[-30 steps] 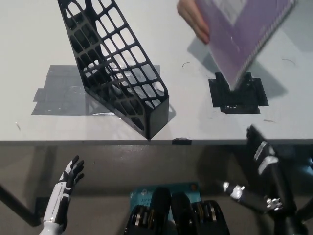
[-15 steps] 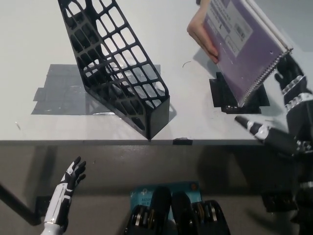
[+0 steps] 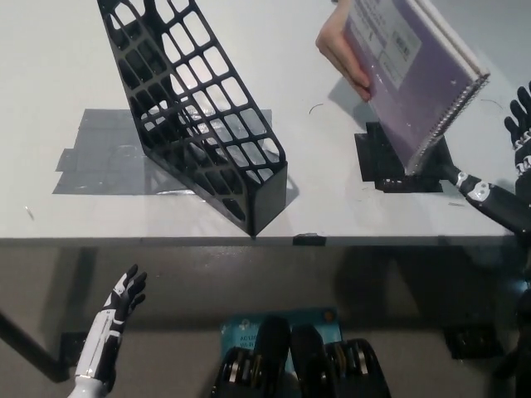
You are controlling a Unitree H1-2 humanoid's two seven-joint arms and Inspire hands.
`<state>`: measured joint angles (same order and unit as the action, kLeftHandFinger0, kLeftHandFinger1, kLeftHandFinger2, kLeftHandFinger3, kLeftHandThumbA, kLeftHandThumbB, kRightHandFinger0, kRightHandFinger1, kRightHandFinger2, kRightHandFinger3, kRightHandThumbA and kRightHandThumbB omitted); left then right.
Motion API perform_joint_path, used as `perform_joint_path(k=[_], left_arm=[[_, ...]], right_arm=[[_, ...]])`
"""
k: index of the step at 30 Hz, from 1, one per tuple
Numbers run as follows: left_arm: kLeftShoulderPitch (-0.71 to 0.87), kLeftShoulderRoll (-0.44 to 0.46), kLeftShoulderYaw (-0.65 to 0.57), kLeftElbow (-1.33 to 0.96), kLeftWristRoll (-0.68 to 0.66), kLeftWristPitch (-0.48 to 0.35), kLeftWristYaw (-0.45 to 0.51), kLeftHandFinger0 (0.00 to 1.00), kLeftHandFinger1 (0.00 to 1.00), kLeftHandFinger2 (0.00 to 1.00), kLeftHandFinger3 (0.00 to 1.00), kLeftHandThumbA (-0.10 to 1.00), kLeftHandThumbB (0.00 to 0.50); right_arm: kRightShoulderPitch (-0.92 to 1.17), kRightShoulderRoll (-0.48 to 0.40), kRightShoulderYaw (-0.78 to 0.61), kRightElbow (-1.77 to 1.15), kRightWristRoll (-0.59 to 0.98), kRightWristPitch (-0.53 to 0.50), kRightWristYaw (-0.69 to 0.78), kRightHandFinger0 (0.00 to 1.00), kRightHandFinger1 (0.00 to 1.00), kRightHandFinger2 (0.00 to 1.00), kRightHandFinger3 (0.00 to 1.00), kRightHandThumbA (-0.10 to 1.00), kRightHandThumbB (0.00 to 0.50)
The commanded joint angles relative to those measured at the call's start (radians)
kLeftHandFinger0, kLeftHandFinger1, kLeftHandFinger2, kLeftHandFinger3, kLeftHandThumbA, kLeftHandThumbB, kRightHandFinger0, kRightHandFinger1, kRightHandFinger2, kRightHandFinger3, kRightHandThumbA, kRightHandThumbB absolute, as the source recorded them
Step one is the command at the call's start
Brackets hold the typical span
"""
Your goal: A person hands a notebook to the robot and the robot grabs it with its right hand and places it in the magazine stand kept in the centre of the desk infront of it.
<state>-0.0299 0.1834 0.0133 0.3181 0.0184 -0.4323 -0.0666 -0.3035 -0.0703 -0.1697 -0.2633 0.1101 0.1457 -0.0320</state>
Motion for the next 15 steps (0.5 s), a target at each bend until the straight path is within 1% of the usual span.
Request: perform_joint_path(k=[1,2,4,5,6,7,10,11,13,14,15], left_arm=[[-0.012,0.019,0.008,-0.019,-0.005,-0.038,-0.004,0.99,1.0,1.0,1.0,1.0,0.5],[-0.012,0.02,0.008,-0.017,-0.003,-0.038,-0.004,0.98,1.0,1.0,1.0,1.0,0.5],[-0.012,0.022,0.007,-0.016,-0.001,-0.038,-0.006,0.98,1.0,1.0,1.0,1.0,0.5],[-0.012,0.021,0.006,-0.018,0.0,-0.038,-0.005,0.97,1.0,1.0,1.0,1.0,0.5],[-0.01,0.02,0.005,-0.019,0.002,-0.038,-0.004,0.97,1.0,1.0,1.0,1.0,0.5],[-0.009,0.019,0.005,-0.019,0.003,-0.038,-0.004,0.96,1.0,1.0,1.0,1.0,0.5],[-0.009,0.019,0.003,-0.019,0.002,-0.038,-0.006,0.94,1.0,1.0,1.0,1.0,0.5],[-0.008,0.019,0.004,-0.018,-0.003,-0.038,-0.009,0.94,1.0,1.0,1.0,1.0,0.5],[-0.008,0.019,0.004,-0.017,-0.007,-0.038,-0.012,0.94,1.0,1.0,1.0,1.0,0.5],[-0.01,0.017,0.005,-0.015,-0.011,-0.038,-0.012,0.93,1.0,1.0,1.0,1.0,0.5],[-0.012,0.016,0.005,-0.014,-0.01,-0.038,-0.012,0.93,1.0,1.0,1.0,1.0,0.5]], right_arm=[[-0.053,0.0,-0.011,0.003,0.018,-0.013,-0.016,1.0,1.0,1.0,1.0,1.0,0.314],[-0.072,-0.002,0.0,0.025,0.0,-0.026,-0.014,1.0,1.0,1.0,1.0,1.0,0.291],[-0.089,-0.002,0.009,0.044,0.004,-0.035,-0.005,1.0,1.0,1.0,1.0,1.0,0.29],[-0.104,0.008,0.012,0.054,0.015,-0.027,-0.005,1.0,1.0,1.0,1.0,1.0,0.281],[-0.116,0.012,0.018,0.069,0.009,-0.029,-0.007,1.0,1.0,1.0,1.0,1.0,0.281],[-0.126,0.011,0.026,0.078,-0.004,-0.015,-0.008,1.0,1.0,1.0,1.0,1.0,0.302],[-0.162,0.01,0.048,0.107,-0.018,0.014,-0.003,1.0,1.0,1.0,1.0,1.0,0.315],[-0.179,0.006,0.063,0.124,-0.035,0.017,-0.003,1.0,1.0,1.0,1.0,1.0,0.299],[-0.194,0.004,0.074,0.139,-0.047,0.021,-0.008,1.0,1.0,1.0,1.0,1.0,0.3],[-0.222,0.005,0.077,0.17,-0.047,0.018,-0.01,1.0,1.0,1.0,1.0,1.0,0.28],[-0.251,0.004,0.08,0.202,-0.054,0.014,-0.017,1.0,1.0,1.0,1.0,1.0,0.296]])
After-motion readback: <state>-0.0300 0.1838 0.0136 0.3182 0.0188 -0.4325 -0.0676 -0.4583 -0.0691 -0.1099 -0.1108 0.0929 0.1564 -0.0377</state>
